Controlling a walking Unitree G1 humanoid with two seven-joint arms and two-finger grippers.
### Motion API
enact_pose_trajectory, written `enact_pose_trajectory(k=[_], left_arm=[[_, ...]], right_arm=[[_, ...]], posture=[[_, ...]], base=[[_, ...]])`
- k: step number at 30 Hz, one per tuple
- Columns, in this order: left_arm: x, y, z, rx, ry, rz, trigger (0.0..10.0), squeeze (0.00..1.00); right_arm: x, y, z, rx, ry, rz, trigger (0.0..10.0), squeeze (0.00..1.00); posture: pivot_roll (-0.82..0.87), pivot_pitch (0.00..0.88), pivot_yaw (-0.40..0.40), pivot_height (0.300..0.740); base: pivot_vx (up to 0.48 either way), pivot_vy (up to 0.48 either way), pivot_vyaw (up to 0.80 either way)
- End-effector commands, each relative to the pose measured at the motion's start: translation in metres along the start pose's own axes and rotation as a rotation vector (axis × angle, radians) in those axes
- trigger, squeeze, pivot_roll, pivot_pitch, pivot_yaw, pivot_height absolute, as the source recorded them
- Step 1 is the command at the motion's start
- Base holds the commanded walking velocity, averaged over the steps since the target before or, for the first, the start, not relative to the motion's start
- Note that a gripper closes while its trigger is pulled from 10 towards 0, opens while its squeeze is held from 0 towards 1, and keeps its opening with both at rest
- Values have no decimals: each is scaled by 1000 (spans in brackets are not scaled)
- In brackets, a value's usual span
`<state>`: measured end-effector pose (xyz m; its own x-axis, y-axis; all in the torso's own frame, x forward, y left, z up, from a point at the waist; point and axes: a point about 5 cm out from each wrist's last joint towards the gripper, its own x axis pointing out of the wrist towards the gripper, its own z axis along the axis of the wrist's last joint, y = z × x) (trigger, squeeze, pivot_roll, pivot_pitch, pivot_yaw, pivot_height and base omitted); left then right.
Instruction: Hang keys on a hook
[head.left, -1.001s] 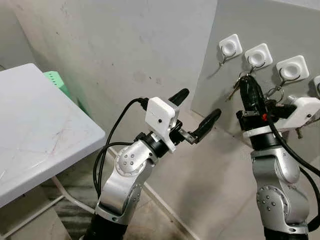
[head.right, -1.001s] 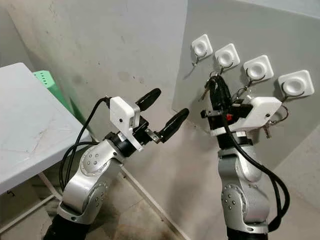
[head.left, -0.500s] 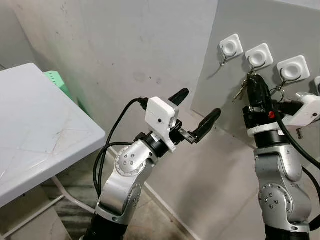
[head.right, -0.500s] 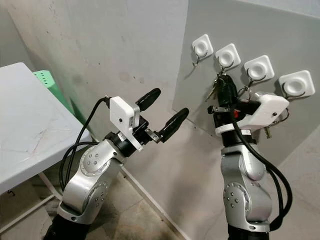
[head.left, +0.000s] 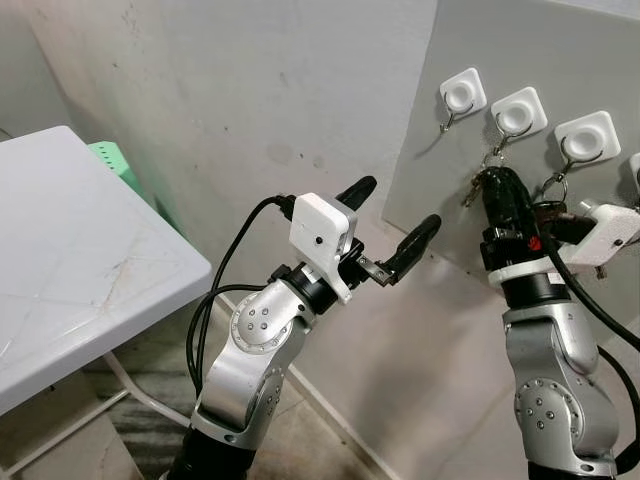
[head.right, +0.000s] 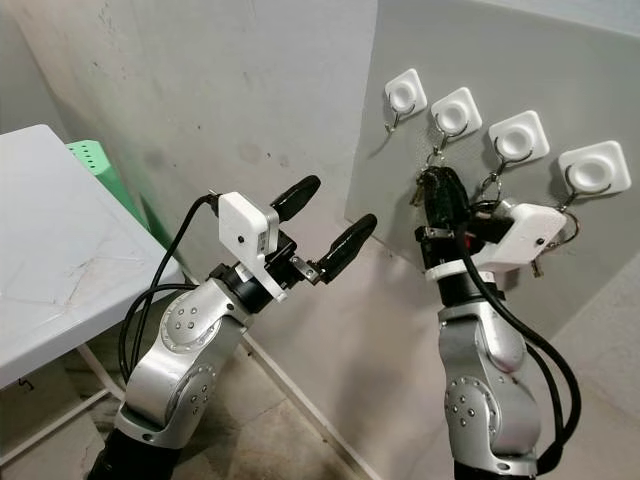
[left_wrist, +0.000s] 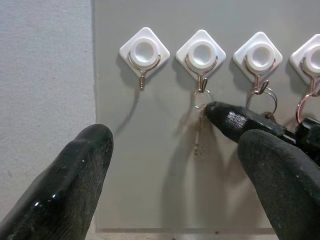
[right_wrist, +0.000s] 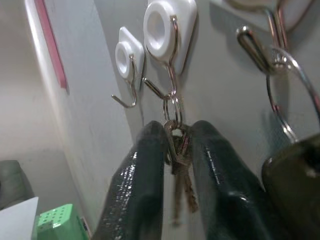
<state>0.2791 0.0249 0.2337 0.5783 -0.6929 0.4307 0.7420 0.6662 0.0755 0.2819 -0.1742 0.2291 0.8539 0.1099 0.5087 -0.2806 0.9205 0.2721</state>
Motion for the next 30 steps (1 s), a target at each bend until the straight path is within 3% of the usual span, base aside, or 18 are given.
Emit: enact_pose_trajectory(k=[1,10,17,18,19,20,27,30], left_arm=[[0,2,3,-11,-11,17,10000,0],[-12,19,-17,-13,53,143,10000,0],[-37,43,-51,-52,163,327,10000,0],[-43,49,-57,-71,178,373,10000,0],[-48,54,-62,-87,192,414,10000,0],[-53,58,-65,-93,199,440,10000,0],[-83,80,-78,-60,248,623,10000,0],[-86,80,-79,-65,238,645,10000,0]], right_arm=[[-2,-1,-2,-14,5,2,10000,1000],[-13,-7,-21,-33,69,-6,10000,1000],[-31,-22,-53,-80,183,-57,10000,1000],[-34,-25,-59,-80,204,-67,10000,851],[-38,-29,-64,-90,225,-82,10000,192],[-41,-31,-67,-98,240,-89,10000,0],[-62,-48,-81,-193,296,-145,10000,0],[-66,-46,-85,-195,314,-117,10000,0]], posture=[[-24,42,-42,740],[-20,30,-42,740],[-13,20,-41,740],[-11,20,-40,740],[-10,21,-40,740],[-8,21,-39,740],[0,27,-40,740],[0,33,-39,740]], base=[[0,0,0],[0,0,0],[0,0,0],[0,0,0],[0,0,0],[0,0,0],[0,0,0],[0,0,0]])
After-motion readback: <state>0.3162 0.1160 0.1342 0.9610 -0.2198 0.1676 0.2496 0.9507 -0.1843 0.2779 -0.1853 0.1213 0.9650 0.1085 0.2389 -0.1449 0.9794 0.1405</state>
